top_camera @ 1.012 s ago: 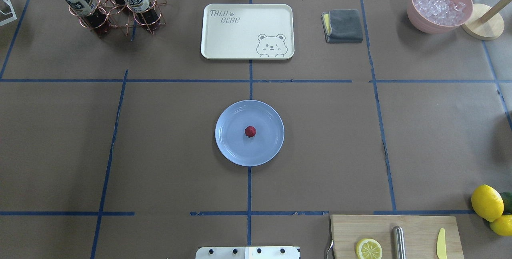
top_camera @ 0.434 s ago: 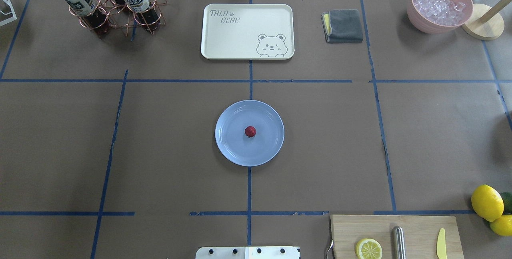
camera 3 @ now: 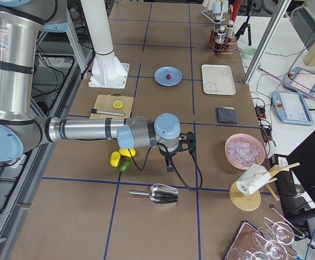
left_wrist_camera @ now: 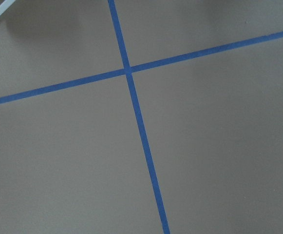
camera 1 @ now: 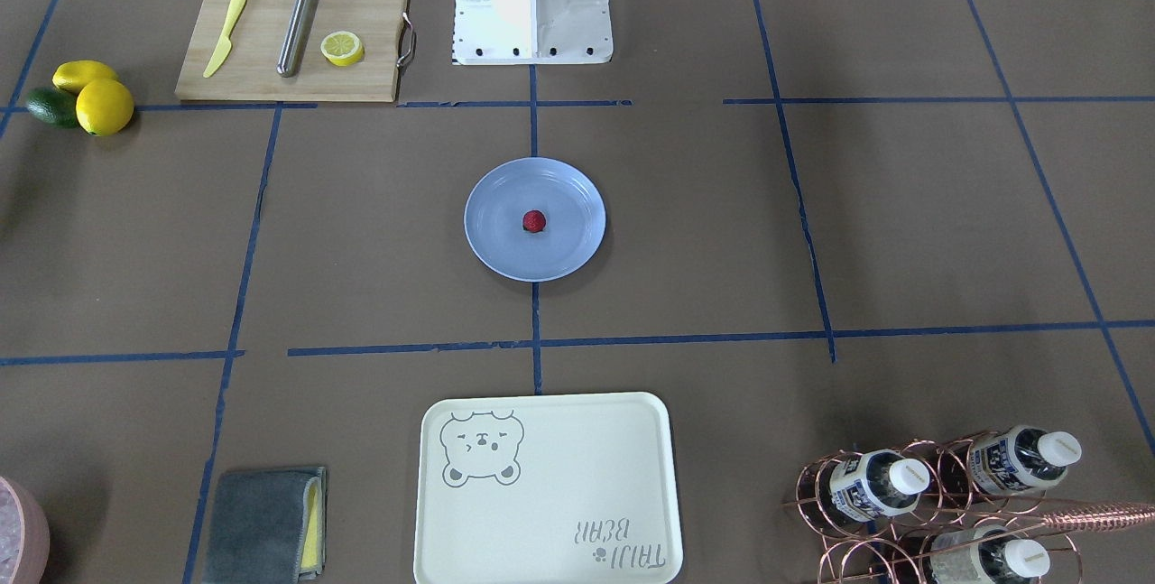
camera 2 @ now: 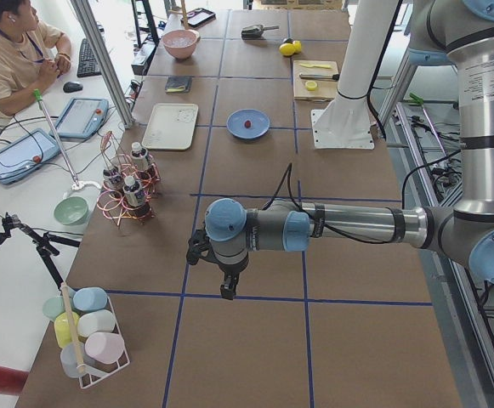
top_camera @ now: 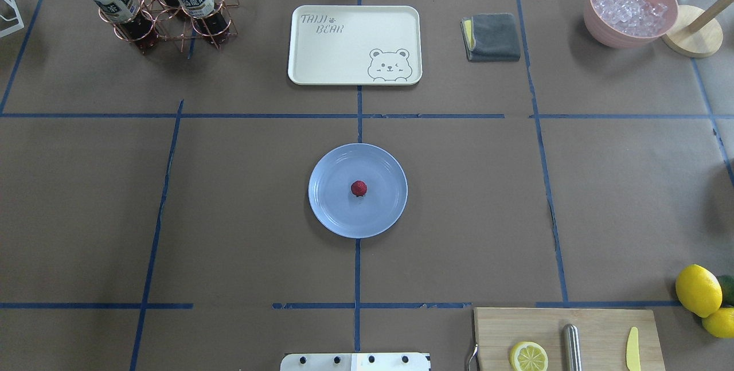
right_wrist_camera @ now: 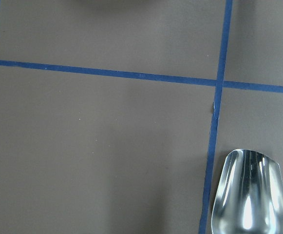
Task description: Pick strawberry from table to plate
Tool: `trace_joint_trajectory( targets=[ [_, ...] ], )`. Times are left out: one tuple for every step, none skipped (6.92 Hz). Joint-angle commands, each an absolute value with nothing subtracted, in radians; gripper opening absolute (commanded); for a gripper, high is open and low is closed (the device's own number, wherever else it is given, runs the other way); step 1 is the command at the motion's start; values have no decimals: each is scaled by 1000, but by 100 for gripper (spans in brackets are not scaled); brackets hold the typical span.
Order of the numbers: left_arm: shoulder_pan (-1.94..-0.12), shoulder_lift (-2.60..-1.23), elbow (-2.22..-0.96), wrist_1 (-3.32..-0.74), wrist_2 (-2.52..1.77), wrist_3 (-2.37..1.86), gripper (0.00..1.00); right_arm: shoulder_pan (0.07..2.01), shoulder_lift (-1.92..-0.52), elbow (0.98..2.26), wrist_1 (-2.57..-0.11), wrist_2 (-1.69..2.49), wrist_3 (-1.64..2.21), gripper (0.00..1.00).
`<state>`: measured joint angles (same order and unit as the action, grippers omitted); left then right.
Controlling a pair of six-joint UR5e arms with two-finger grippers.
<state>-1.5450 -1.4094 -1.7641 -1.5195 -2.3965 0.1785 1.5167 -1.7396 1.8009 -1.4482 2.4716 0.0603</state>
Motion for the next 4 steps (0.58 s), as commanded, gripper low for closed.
trace_joint_trajectory(
  targets=[
    [-1545,-1408,-1776,-1509,-2401,67,100,1517,-1740,1802,-1448,2473,61,100],
    [-1545,-1407,-1801,-1517,-2392,42,100,1517,-1740,1802,-1448,2473,61,100],
    [-1545,-1407,-1799,-1520,-2391,43,100,1517,-1740,1802,-1448,2473,61,100],
    [-1545,-1407,-1801,-1522,-2391,46,100,1517,-1740,1801,-1450,2471,61,100]
  ],
)
